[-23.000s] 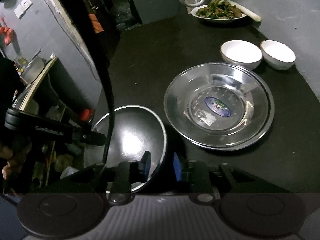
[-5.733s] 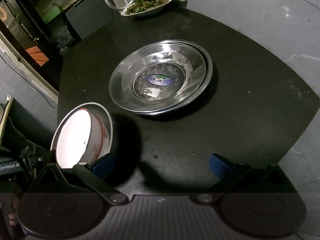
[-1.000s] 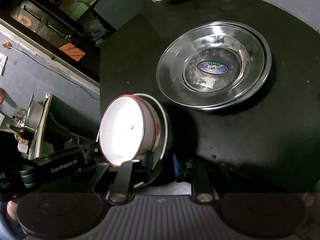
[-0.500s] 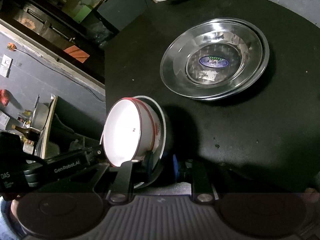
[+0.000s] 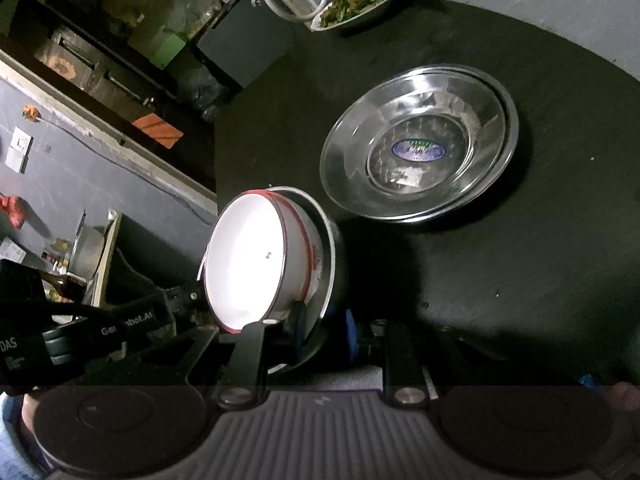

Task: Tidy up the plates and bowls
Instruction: 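Lower the bowl stack onto the steel plate stack with the left tool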

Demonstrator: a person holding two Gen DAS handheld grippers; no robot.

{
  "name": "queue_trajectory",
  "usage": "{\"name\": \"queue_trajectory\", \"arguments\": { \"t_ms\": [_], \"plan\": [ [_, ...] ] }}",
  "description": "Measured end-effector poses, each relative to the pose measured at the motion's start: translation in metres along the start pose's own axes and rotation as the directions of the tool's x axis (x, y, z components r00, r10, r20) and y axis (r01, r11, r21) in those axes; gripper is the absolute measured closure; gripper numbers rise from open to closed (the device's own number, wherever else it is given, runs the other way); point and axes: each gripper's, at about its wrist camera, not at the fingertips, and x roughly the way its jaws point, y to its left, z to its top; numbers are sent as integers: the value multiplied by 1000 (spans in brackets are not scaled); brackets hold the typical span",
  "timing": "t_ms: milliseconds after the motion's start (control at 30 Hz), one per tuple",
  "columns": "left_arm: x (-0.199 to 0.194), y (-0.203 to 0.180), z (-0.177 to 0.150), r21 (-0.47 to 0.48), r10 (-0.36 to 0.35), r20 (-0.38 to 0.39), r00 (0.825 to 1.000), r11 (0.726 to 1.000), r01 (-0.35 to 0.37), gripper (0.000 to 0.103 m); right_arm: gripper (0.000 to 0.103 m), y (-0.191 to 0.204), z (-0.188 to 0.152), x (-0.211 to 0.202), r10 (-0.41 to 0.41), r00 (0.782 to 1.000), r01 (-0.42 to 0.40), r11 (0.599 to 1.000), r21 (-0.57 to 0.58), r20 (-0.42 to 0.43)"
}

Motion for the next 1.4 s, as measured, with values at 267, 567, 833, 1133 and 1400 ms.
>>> {"name": "queue_trajectory", "arguments": {
  "t_ms": [267, 567, 833, 1133, 1400],
  "plan": [
    [5, -14, 14, 28, -22, 22, 1000, 999, 21, 94, 80, -9, 5, -10, -3, 999, 2, 1000, 23, 33],
    [7, -26, 24, 39, -33, 48, 998, 999, 31, 94, 80, -17, 12, -19, -3, 998, 1, 999, 34, 66],
    [14, -37, 35, 51, -34, 59, 998, 998, 31, 95, 79, -21, 21, -23, -1, 996, -1, 999, 33, 89],
    [30, -51, 49, 63, -40, 58, 998, 997, 37, 95, 79, -33, 34, -27, -1, 995, -4, 999, 48, 102],
    [45, -59, 55, 55, -41, 59, 997, 998, 37, 95, 79, -45, 48, -27, -5, 995, 0, 999, 50, 103]
  ]
}}
